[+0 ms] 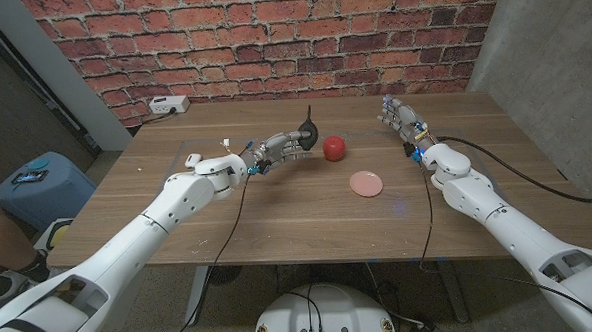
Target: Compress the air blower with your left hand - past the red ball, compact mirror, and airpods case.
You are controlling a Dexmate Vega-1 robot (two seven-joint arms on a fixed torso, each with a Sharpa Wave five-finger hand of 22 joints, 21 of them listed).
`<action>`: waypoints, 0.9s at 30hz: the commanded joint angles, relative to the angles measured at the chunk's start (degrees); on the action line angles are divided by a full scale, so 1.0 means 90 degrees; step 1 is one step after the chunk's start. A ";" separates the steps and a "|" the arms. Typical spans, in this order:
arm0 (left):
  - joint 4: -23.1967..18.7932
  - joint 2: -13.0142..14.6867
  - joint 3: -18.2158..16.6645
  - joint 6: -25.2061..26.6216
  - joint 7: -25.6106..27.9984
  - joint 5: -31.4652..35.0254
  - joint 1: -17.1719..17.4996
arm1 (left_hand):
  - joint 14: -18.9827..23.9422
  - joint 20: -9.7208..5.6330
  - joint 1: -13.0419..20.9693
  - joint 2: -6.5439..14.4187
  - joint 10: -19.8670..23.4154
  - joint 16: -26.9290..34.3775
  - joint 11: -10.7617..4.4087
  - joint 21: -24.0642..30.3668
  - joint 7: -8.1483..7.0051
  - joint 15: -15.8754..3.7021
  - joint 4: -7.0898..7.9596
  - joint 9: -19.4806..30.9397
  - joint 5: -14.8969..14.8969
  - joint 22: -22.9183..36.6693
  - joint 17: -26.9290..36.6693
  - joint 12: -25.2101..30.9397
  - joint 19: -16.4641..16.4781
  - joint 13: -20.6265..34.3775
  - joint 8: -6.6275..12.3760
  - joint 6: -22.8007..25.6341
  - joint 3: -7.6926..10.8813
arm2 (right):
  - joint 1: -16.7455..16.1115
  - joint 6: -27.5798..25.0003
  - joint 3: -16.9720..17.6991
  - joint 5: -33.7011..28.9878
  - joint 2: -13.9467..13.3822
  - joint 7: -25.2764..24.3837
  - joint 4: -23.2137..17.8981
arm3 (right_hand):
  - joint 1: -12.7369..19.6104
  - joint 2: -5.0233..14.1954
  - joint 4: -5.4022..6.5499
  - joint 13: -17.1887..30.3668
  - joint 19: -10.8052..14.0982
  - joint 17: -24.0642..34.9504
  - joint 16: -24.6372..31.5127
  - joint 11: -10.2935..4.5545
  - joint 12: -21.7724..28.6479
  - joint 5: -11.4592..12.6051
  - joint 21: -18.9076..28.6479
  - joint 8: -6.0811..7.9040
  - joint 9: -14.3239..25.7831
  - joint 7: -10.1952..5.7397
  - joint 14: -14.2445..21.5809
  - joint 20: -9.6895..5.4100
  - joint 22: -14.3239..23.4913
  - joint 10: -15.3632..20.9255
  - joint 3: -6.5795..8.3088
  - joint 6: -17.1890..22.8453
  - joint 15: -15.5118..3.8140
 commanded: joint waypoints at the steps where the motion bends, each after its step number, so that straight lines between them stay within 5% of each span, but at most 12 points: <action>1: 0.0156 0.0042 0.0084 0.0044 -0.0387 0.0030 -0.0190 | -0.0159 0.0047 0.0217 0.0354 -0.0173 -0.0089 0.0100 0.0020 0.0075 0.0100 0.0066 -0.0026 -0.0051 0.0014 -0.0020 -0.0110 -0.0107 0.0004 -0.0105 -0.0214 -0.0033 | 0.0069 -0.0057 -0.0017 -0.0012 0.0000 0.0002 0.0024 | -0.0005 0.0036 -0.0024 0.0028 -0.0012 0.0017 0.0041 0.0010 0.0019 -0.0011 0.0028 0.0009 0.0036 -0.0002 -0.0018 -0.0295 0.0023 -0.0026 0.0006 -0.0016 -0.0204; 3: 0.0135 0.0040 0.0079 0.0054 -0.0355 0.0033 -0.0179 | -0.0346 0.0172 0.0141 0.0355 -0.0405 -0.0166 0.0148 -0.0051 0.0075 0.0222 0.0091 -0.0057 -0.0092 0.0011 -0.0015 -0.0248 -0.0318 -0.0017 -0.0220 -0.0434 -0.0069 | 0.0071 -0.0066 -0.0016 -0.0001 0.0002 0.0011 0.0021 | -0.0006 0.0037 -0.0024 0.0028 -0.0012 0.0017 0.0041 0.0020 0.0020 -0.0011 0.0028 0.0008 0.0036 -0.0005 -0.0020 -0.0292 0.0023 -0.0023 0.0006 -0.0017 -0.0204; 27: 0.0116 0.0120 0.0158 0.0179 -0.0604 0.0092 -0.0297 | -0.0799 0.0408 -0.0365 0.0355 -0.0911 -0.0442 0.0328 -0.0156 0.0259 0.0560 0.0252 -0.0235 -0.0227 0.0008 -0.0073 -0.0697 -0.0688 -0.0161 -0.0558 -0.0957 -0.0191 | -0.0190 -0.0213 0.0082 0.0065 -0.0176 -0.0140 -0.0392 | -0.0006 0.0040 -0.0034 0.0028 -0.0010 0.0018 0.0043 0.0016 0.0021 -0.0012 0.0029 0.0008 0.0037 0.0002 -0.0019 -0.0283 0.0023 -0.0023 0.0012 -0.0018 -0.0207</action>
